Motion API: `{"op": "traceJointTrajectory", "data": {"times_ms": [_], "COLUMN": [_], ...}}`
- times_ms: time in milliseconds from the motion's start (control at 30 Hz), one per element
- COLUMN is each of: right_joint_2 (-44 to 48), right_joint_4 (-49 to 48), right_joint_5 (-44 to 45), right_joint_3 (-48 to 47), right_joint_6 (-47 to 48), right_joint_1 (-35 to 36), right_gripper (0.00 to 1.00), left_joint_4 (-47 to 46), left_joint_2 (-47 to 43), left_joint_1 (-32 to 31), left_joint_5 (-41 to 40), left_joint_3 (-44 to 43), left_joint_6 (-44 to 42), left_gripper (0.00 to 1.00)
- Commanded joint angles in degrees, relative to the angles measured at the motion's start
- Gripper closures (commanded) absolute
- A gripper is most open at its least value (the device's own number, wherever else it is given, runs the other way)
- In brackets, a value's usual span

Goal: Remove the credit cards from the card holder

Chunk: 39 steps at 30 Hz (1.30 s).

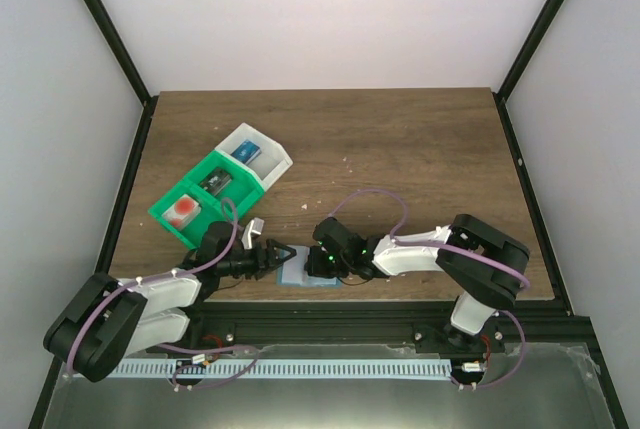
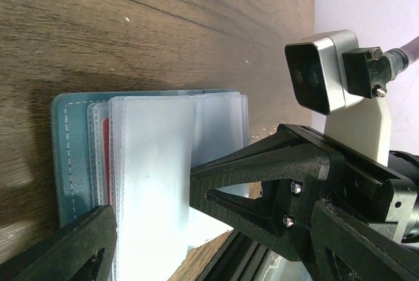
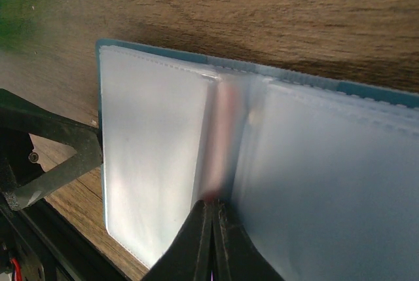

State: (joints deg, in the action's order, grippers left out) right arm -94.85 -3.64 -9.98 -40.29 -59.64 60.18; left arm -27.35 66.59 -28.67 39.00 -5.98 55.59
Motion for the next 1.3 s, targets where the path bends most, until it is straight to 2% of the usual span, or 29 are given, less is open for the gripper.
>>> {"op": "traceJointTrajectory", "data": {"times_ms": [0, 633, 1267], "right_joint_2": [-1.4, -0.7, 1.6], "right_joint_4": [0.8, -1.0, -4.1], "right_joint_5": [-0.6, -0.6, -0.2], "right_joint_3": [1.5, 2.1, 4.1], "right_joint_6": [0.1, -0.2, -0.6], "right_joint_1": [0.5, 0.5, 0.5], "right_gripper": [0.98, 0.98, 0.96], "left_joint_4": [-3.1, -3.8, -9.2], "left_joint_2": [0.2, -3.2, -0.8], "left_joint_1": [-0.3, -0.9, -4.0], "left_joint_5": [1.6, 2.4, 2.0], "left_joint_3": [0.3, 0.7, -0.3], "left_joint_6": [0.5, 3.1, 6.6], "left_gripper": [0.17, 0.17, 0.17]}}
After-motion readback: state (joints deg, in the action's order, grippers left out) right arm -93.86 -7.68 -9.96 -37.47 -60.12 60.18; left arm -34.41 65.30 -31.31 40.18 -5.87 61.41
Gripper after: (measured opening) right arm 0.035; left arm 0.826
